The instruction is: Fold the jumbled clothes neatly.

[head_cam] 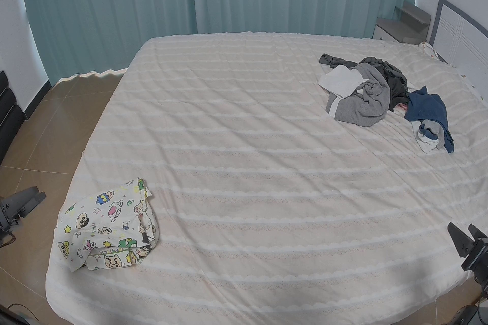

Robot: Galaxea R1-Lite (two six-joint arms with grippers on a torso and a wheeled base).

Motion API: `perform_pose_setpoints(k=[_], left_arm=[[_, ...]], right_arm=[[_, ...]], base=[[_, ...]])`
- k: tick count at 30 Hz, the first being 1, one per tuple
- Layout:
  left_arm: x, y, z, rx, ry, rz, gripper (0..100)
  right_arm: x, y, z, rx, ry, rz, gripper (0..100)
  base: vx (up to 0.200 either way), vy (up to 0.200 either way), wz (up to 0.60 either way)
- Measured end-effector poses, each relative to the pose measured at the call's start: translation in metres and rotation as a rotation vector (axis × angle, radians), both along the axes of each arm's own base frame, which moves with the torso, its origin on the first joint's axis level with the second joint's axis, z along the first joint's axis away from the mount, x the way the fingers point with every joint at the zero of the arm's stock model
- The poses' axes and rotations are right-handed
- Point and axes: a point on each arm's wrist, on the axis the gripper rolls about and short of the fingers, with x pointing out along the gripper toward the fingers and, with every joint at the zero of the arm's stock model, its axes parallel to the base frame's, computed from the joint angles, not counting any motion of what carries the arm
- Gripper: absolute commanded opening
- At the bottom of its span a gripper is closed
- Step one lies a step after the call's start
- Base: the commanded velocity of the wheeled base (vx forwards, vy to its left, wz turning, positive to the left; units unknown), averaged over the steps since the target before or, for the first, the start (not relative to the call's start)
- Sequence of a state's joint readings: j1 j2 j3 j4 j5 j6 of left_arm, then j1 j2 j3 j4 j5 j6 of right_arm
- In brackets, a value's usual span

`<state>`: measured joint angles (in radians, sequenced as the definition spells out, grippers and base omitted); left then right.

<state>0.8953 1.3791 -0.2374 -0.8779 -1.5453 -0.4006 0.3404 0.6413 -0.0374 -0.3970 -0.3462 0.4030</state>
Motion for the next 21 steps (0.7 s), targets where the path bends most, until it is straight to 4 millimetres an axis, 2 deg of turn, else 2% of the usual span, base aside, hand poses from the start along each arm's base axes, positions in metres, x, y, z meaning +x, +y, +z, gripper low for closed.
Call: perform_pose_setpoints(k=[5,10,15,17,21], left_arm=[[-0.012,-0.053,0.021,0.004,-0.011,-0.209,100],[-0.043,-0.099,0.035,0.012,-0.028,-0.434,100],[-0.085,-0.125,0.036,0.01,-0.035,-0.608,100],[-0.103,-0.132,0.032,0.012,-0.042,-0.668,100],[-0.128,-0.136,0.021,0.01,-0.045,-0.758,100]], right_arm=[[-0.019,-0.009,-0.005,0.005,-0.034,-0.063,100],[-0.035,-0.014,-0.011,-0.018,-0.051,-0.142,100],[-0.048,-0.015,-0.015,-0.073,-0.054,-0.22,100],[-0.054,-0.015,-0.016,-0.099,-0.056,-0.258,100],[-0.061,-0.014,-0.014,-0.128,-0.07,-0.304,100]], base=[[0.0,0.0,0.0],[0.0,0.0,0.0],[0.0,0.0,0.0],[0.0,0.0,0.0],[0.0,0.0,0.0]])
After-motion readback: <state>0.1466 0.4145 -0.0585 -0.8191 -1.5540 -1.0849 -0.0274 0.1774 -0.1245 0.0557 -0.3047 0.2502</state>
